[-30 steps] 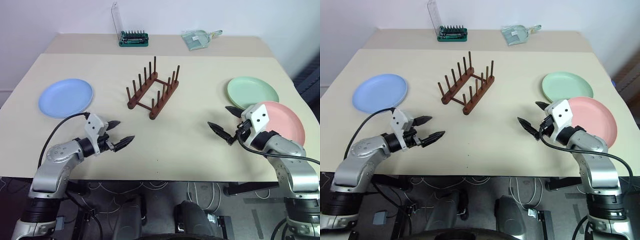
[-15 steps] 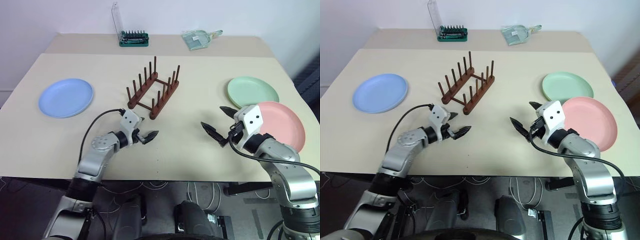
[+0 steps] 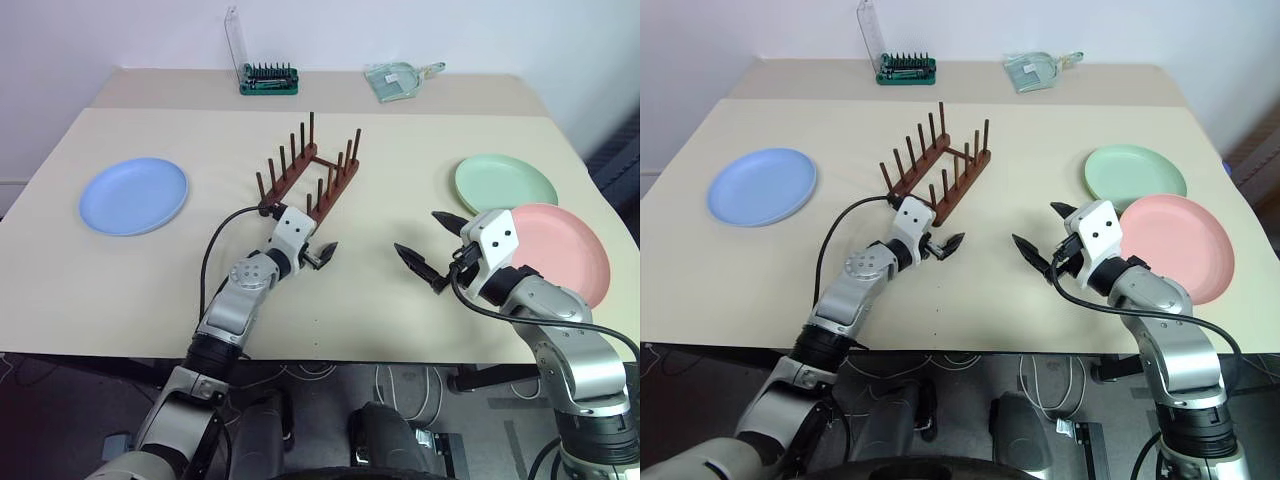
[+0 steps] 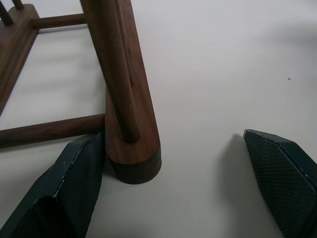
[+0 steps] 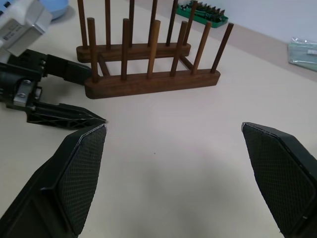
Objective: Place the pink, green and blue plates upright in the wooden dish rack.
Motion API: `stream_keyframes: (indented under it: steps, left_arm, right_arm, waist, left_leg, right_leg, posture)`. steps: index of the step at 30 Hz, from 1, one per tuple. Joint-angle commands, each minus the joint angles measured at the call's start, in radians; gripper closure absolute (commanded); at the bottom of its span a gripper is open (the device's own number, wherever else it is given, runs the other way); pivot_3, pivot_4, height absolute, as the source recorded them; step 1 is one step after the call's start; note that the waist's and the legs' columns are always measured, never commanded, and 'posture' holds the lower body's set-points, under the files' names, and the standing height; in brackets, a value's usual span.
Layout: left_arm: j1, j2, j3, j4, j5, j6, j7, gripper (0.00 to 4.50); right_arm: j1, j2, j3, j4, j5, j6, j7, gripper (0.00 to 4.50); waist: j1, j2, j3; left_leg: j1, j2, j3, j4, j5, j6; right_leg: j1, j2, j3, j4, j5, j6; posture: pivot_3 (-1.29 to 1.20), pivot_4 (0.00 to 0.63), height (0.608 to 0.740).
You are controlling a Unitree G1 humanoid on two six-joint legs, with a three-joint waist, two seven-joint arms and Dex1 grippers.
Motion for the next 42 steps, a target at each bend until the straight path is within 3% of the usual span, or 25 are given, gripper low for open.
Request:
stream_keyframes:
  steps: [1, 6, 7, 8, 13, 21, 27, 38, 40, 42]
  left_arm:
    - [0.010, -0.010, 0.008, 0.038, 0.007, 0.000, 0.012, 0.82]
    - [0.008, -0.012, 0.017, 0.046, 0.009, -0.010, 0.024, 3.26]
    - [0.008, -0.012, 0.017, 0.047, 0.010, -0.011, 0.027, 3.64]
    - [0.008, -0.011, 0.018, 0.050, 0.012, -0.011, 0.028, 3.73]
    - [0.010, 0.011, 0.004, 0.046, 0.016, -0.045, -0.010, 3.73]
    - [-0.044, 0.198, -0.017, 0.022, -0.156, -0.222, -0.576, 3.73]
    - [-0.151, 0.284, -0.016, 0.185, -0.199, -0.286, -0.890, 3.73]
    - [-0.319, 0.246, -0.031, 0.551, -0.076, -0.510, -0.951, 3.73]
    - [-0.332, 0.237, -0.022, 0.583, -0.070, -0.503, -0.948, 2.66]
    - [-0.330, 0.237, -0.009, 0.585, -0.071, -0.496, -0.945, 1.89]
  right_arm:
    - [-0.007, -0.004, -0.014, -0.018, 0.003, -0.023, 0.005, 0.00]
    - [-0.003, -0.007, -0.012, -0.009, -0.002, -0.033, 0.013, 0.00]
    - [-0.002, -0.007, -0.012, -0.008, -0.002, -0.034, 0.014, 0.00]
    - [-0.001, -0.007, -0.012, -0.008, -0.003, -0.035, 0.015, 0.00]
    - [0.015, -0.014, -0.006, -0.016, -0.008, -0.033, 0.027, 0.00]
    - [0.139, -0.106, 0.022, -0.050, -0.023, -0.005, 0.103, 0.00]
    - [0.154, -0.102, 0.018, -0.049, -0.026, -0.009, 0.101, 0.00]
    - [0.182, -0.099, 0.009, -0.073, -0.027, -0.005, 0.089, 0.00]
    - [0.187, -0.099, 0.006, -0.078, -0.026, -0.003, 0.088, 0.00]
    - [0.190, -0.100, 0.005, -0.083, -0.025, 0.000, 0.086, 0.00]
  waist:
    - [0.000, 0.000, 0.000]
    - [-0.002, 0.000, 0.000]
    - [-0.002, 0.000, 0.000]
    - [-0.002, 0.000, 0.000]
    - [-0.003, 0.000, 0.000]
    - [-0.003, 0.000, 0.000]
    - [-0.001, 0.000, 0.001]
    - [0.000, -0.001, 0.001]
    - [-0.001, -0.001, 0.001]
    - [-0.002, -0.001, 0.001]
  left_leg:
    - [0.000, 0.000, 0.000, 0.000, 0.000, 0.000]
    - [0.000, 0.000, 0.000, 0.000, 0.000, 0.000]
    - [0.000, 0.000, 0.000, 0.000, 0.000, 0.000]
    - [0.000, 0.000, -0.001, 0.000, 0.000, 0.000]
    - [0.000, 0.000, -0.001, 0.000, 0.000, 0.000]
    - [-0.001, 0.000, 0.000, -0.002, 0.001, -0.001]
    - [-0.001, 0.000, 0.000, -0.002, 0.000, -0.001]
    - [-0.004, 0.000, 0.001, -0.001, -0.002, 0.003]
    - [-0.004, 0.000, 0.001, -0.001, -0.001, 0.003]
    - [-0.004, 0.000, 0.001, 0.000, -0.001, 0.003]
  right_leg:
    - [0.000, 0.000, 0.000, 0.000, 0.000, 0.000]
    - [0.000, 0.000, 0.000, 0.000, 0.000, 0.000]
    - [0.000, 0.000, 0.000, 0.000, 0.000, 0.000]
    - [0.000, 0.000, 0.000, 0.000, 0.000, 0.000]
    - [0.000, 0.000, 0.000, 0.000, 0.000, 0.000]
    - [-0.001, 0.001, -0.001, -0.002, 0.000, 0.000]
    - [-0.002, 0.000, -0.001, -0.002, 0.000, 0.000]
    - [-0.004, 0.002, -0.001, -0.002, 0.000, 0.000]
    - [-0.004, 0.002, -0.001, -0.001, 0.000, 0.000]
    - [-0.005, 0.002, -0.001, -0.001, 0.000, 0.000]
  posture:
    - [0.00, 0.150, 0.732]
    - [0.00, 0.150, 0.732]
    - [0.00, 0.150, 0.732]
    - [0.00, 0.150, 0.732]
    - [0.00, 0.150, 0.732]
    - [0.00, 0.150, 0.732]
    - [0.00, 0.150, 0.732]
    - [0.00, 0.150, 0.732]
    - [0.00, 0.150, 0.732]
    - [0.00, 0.150, 0.732]
